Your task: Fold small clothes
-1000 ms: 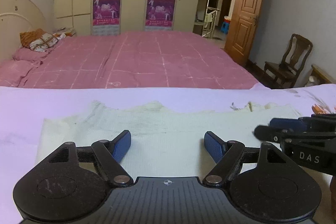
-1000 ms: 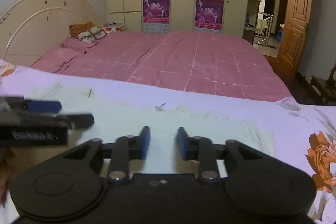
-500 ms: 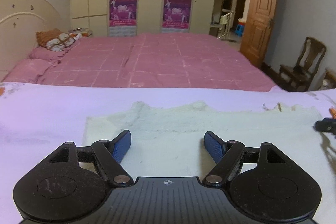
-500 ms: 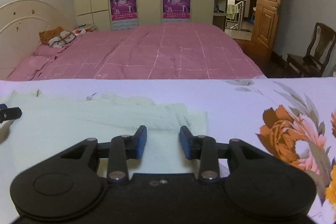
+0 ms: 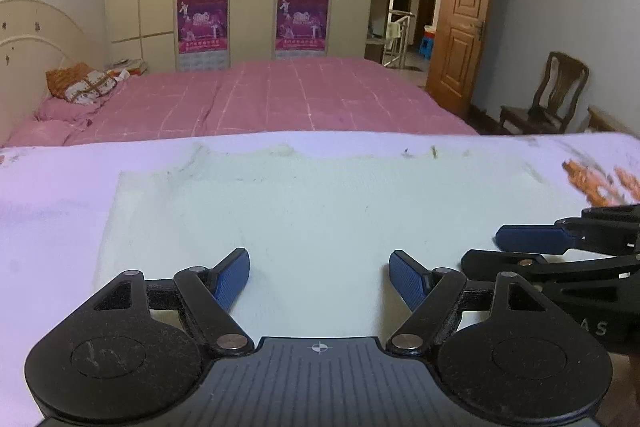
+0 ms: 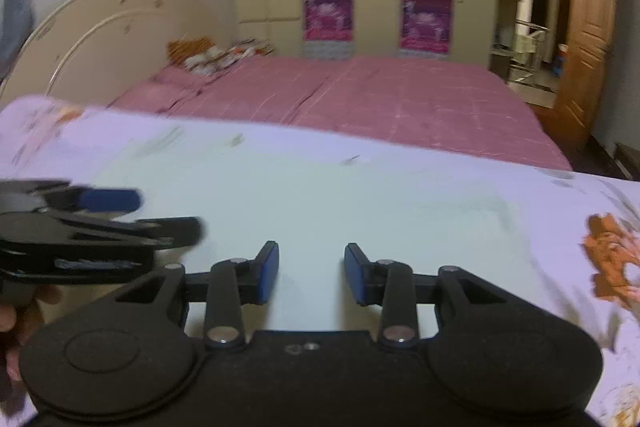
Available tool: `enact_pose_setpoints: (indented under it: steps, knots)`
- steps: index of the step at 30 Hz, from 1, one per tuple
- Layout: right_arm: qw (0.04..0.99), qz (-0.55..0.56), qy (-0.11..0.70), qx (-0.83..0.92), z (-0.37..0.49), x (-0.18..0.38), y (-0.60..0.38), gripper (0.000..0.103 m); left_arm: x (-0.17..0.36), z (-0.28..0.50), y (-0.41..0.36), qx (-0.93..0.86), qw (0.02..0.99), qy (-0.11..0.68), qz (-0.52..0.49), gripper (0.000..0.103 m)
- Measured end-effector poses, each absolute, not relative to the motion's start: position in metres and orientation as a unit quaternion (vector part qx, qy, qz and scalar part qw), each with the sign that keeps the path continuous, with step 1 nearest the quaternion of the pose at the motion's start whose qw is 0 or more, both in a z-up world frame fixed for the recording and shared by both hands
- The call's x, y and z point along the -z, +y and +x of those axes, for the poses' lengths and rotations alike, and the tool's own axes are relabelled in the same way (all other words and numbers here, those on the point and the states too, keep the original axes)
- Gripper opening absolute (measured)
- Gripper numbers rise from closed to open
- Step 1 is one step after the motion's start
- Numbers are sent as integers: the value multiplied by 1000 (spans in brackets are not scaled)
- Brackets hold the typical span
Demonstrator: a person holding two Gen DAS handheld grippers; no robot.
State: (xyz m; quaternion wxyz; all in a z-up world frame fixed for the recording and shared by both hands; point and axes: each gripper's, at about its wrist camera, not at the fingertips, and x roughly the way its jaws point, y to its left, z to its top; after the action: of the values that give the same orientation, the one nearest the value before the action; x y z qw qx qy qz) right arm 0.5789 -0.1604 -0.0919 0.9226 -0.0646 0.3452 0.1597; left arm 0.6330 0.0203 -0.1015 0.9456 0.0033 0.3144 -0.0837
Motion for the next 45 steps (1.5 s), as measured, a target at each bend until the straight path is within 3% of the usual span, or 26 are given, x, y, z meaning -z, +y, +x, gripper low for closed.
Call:
enact_pose_setpoints:
  steps: [11, 18, 25, 32, 37, 45]
  knots:
    - [930, -43, 359, -68, 568, 92, -217, 34, 102, 601, 73, 56, 948, 311, 25, 76]
    - [932, -57, 343, -102, 527, 78, -193, 35, 86, 564, 49, 79, 947, 311, 4, 77]
    - [918, -129, 349, -137, 479, 101, -151, 35, 101, 526, 33, 87, 940, 329, 15, 77]
    - [935, -61, 328, -118, 463, 85, -165, 35, 88, 516, 41, 80, 941, 330, -10, 77]
    - [926, -95, 341, -128, 457, 99, -141, 34, 97, 512, 20, 101, 936, 337, 24, 77]
    - [935, -85, 341, -51, 449, 98, -195, 35, 97, 504, 71, 84, 942, 324, 19, 76]
